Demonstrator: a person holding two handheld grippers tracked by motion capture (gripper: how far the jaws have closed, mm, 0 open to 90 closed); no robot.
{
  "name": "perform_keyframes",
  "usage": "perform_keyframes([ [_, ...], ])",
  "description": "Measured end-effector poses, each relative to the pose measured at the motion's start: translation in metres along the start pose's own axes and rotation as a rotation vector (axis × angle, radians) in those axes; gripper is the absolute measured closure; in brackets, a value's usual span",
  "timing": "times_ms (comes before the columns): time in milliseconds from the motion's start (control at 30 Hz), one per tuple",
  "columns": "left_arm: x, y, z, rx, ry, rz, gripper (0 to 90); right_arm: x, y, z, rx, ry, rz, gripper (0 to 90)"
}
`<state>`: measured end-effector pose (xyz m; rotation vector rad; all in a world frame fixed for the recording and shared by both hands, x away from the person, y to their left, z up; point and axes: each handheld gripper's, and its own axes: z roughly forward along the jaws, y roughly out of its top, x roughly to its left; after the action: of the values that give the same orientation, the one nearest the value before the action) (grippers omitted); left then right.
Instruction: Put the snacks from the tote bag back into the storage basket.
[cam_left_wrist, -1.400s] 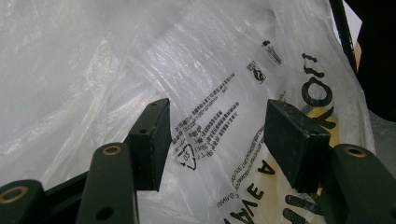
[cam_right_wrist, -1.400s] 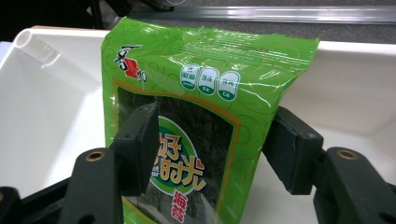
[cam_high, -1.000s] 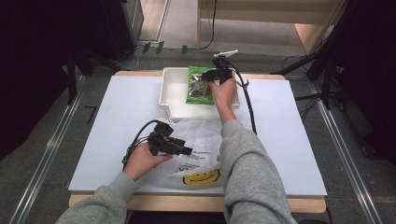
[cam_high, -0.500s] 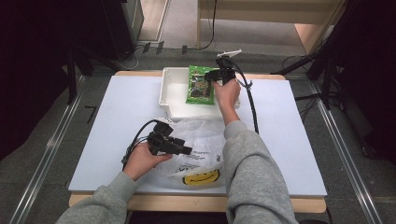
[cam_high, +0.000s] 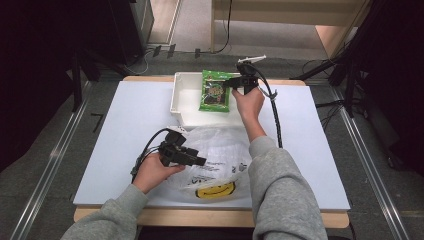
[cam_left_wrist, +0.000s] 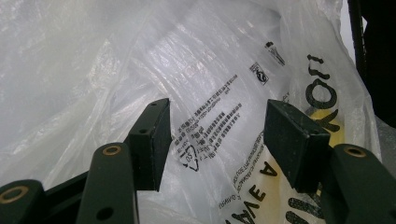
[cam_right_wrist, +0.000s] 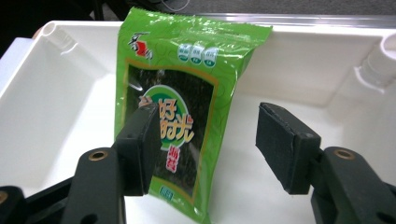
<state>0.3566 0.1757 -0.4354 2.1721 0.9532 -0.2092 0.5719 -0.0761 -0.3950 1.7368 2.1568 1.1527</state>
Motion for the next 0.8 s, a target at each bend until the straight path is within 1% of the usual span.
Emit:
perform_keyframes([
  [100,0.000,0.000,0.000,0.001,0.000,-0.001,42.8,0.000,-0.002,-0.003,0.005,0.007,-0.003,42.0],
  [133,0.000,0.000,0.001,0.001,0.001,-0.001,42.7,0.000,-0.005,-0.006,0.006,0.009,-0.013,42.5],
  [200,0.000,0.000,0.001,0.001,0.001,-0.002,42.8,0.000,-0.008,-0.008,0.008,0.025,-0.018,42.8],
  [300,0.000,0.000,0.001,0.001,0.004,0.000,42.8,0.002,-0.010,-0.010,0.012,0.034,-0.028,43.2],
  [333,0.000,0.000,0.001,0.001,0.005,0.000,42.9,0.004,-0.012,-0.012,0.012,0.046,-0.047,43.5],
  [433,0.000,0.000,0.001,0.001,0.006,-0.001,42.8,0.008,-0.014,-0.013,0.014,0.058,-0.059,43.6],
  [467,0.000,0.000,0.001,0.000,0.007,0.002,42.8,0.012,-0.016,-0.015,0.021,0.062,-0.076,43.6],
  [500,0.000,0.000,0.001,0.000,0.007,0.002,42.8,0.012,-0.016,-0.015,0.021,0.062,-0.076,43.6],
  [533,0.000,0.000,0.001,-0.001,0.006,0.003,42.8,0.016,-0.018,-0.016,0.021,0.070,-0.094,43.7],
  [567,0.000,0.000,0.001,-0.001,0.006,0.003,42.8,0.016,-0.018,-0.016,0.021,0.070,-0.094,43.7],
  [600,0.000,0.000,0.001,-0.001,0.007,0.003,42.9,0.020,-0.021,-0.018,0.022,0.091,-0.097,43.8],
  [633,0.000,0.000,0.001,-0.001,0.007,0.003,42.8,0.020,-0.021,-0.018,0.022,0.091,-0.097,43.8],
  [667,0.000,0.000,0.000,-0.002,0.007,0.001,42.9,0.022,-0.024,-0.020,0.019,0.117,-0.100,44.2],
  [700,0.000,0.000,0.000,-0.002,0.007,0.001,42.8,0.023,-0.026,-0.021,0.022,0.128,-0.104,44.2],
  [800,0.000,0.000,0.000,-0.003,0.009,0.001,42.9,0.028,-0.031,-0.024,0.029,0.136,-0.131,44.2],
])
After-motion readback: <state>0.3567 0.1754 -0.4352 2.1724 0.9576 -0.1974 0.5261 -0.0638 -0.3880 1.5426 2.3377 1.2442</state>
